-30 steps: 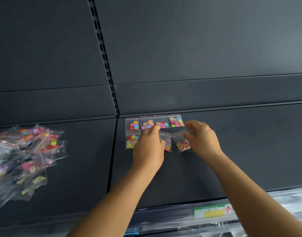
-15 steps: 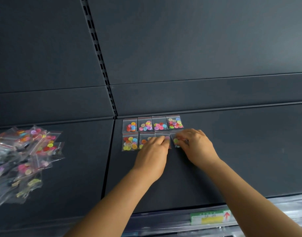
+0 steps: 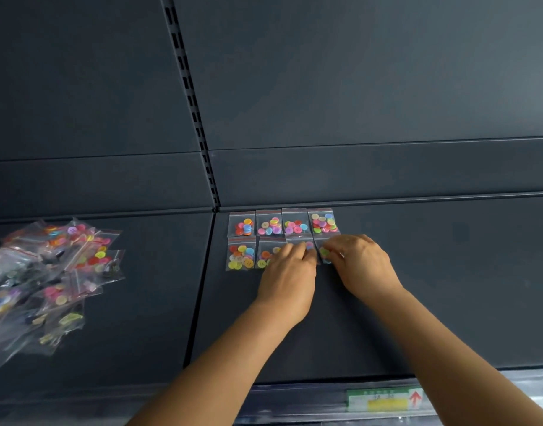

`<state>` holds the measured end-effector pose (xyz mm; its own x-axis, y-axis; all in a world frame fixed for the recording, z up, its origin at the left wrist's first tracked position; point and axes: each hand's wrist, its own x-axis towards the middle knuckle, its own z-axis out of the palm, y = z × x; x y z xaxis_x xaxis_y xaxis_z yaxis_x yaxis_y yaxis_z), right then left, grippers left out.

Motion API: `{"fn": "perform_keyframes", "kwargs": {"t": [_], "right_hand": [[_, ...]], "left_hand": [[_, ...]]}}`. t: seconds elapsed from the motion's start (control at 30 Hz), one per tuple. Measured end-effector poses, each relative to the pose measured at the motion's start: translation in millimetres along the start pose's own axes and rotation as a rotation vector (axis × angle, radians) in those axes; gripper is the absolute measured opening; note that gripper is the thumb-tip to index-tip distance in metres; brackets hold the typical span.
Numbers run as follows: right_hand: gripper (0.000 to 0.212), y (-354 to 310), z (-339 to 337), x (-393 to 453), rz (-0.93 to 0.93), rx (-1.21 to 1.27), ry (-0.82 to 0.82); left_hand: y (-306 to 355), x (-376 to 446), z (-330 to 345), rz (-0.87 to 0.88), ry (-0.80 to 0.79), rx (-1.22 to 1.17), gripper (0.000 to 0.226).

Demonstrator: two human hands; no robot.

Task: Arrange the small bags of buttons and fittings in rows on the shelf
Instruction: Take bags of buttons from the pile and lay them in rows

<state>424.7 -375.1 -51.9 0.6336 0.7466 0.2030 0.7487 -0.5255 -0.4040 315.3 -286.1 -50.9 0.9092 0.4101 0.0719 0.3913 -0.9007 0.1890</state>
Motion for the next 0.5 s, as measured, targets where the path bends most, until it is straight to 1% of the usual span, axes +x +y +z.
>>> {"fn": "perform_keyframes", "kwargs": {"t": [0.17, 0.3, 0.4, 0.5], "right_hand": [[0.021, -6.3, -5.3, -1.8, 0.012, -0.024, -0.010], [0.022, -23.9, -6.9, -3.8, -0.060, -0.033, -0.002], [0.034, -47.9, -1.8, -4.0, -0.138, -0.056, -0.036], [0.047, -80.9, 7.5, -5.9, -0.218, -0.106, -0.126]], "left_hand": [[0.0, -5.4, -5.8, -0.001, 0.006, -0.038, 0.047], [-12.2, -17.6, -15.7, -0.043, 0.041, -0.042, 0.049], [-32.9, -34.5, -28.8, -0.095, 0.067, -0.016, 0.054], [-61.9, -58.0, -43.2, -0.161, 0.098, 0.010, 0.057]]}}
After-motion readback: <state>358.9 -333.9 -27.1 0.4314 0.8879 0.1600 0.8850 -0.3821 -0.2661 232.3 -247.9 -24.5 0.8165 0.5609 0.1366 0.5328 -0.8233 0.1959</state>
